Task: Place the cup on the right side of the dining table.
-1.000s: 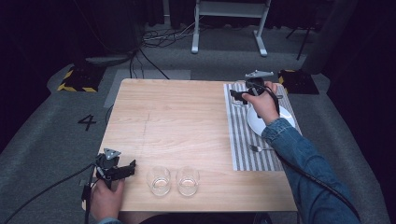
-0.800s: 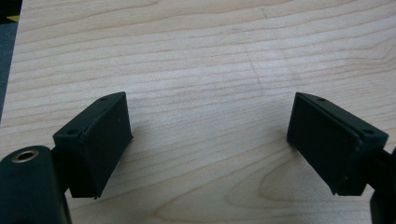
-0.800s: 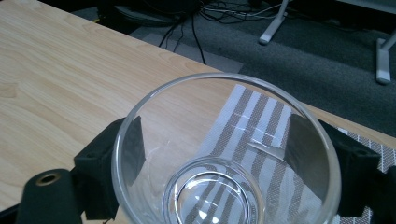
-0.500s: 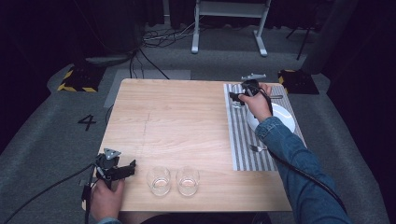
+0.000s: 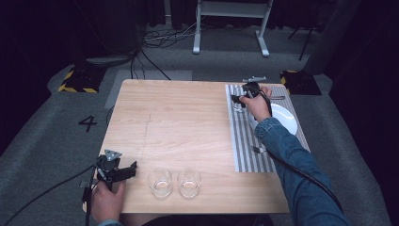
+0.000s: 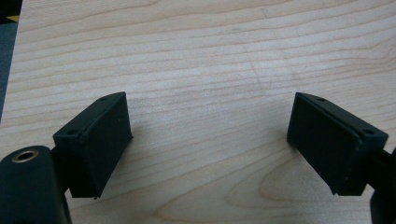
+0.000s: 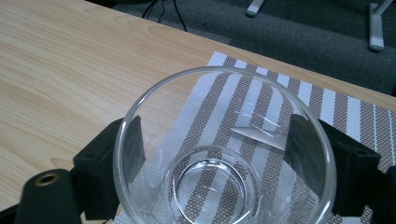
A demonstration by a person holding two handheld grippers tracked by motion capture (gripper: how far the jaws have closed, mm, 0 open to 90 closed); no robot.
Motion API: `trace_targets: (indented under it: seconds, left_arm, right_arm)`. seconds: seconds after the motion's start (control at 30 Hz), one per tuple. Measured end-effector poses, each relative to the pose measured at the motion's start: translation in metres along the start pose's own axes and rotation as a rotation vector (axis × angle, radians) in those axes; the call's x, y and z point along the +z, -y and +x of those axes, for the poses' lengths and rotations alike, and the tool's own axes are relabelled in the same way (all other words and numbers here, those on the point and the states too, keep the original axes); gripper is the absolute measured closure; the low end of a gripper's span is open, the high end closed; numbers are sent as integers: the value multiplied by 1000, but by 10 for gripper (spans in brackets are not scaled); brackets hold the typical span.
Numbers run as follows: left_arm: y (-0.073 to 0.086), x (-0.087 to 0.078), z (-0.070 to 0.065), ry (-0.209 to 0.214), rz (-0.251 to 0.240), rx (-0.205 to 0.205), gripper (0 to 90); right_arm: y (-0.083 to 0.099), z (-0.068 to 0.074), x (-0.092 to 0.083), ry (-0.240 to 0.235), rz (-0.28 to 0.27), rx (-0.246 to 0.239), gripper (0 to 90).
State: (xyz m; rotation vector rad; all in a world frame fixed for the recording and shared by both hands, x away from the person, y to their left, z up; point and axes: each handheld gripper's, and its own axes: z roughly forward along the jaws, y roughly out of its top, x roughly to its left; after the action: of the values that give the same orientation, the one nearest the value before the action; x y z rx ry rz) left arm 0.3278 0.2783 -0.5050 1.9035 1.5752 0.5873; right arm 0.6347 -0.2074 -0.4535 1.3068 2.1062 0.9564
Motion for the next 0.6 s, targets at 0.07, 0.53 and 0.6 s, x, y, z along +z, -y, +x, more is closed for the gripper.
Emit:
trace_targets:
  seconds: [0.07, 0.53, 0.6]
  left_arm:
    - [0, 0, 0, 0, 2, 2, 138]
    - [0, 0, 0, 0, 2, 2, 138]
    - [0, 0, 0, 0, 2, 2, 138]
  right_arm:
    - [1, -3, 2, -3, -2, 12, 176]
    - [2, -7, -1, -29, 2, -5, 163]
    - [1, -6, -3, -23, -13, -13, 157]
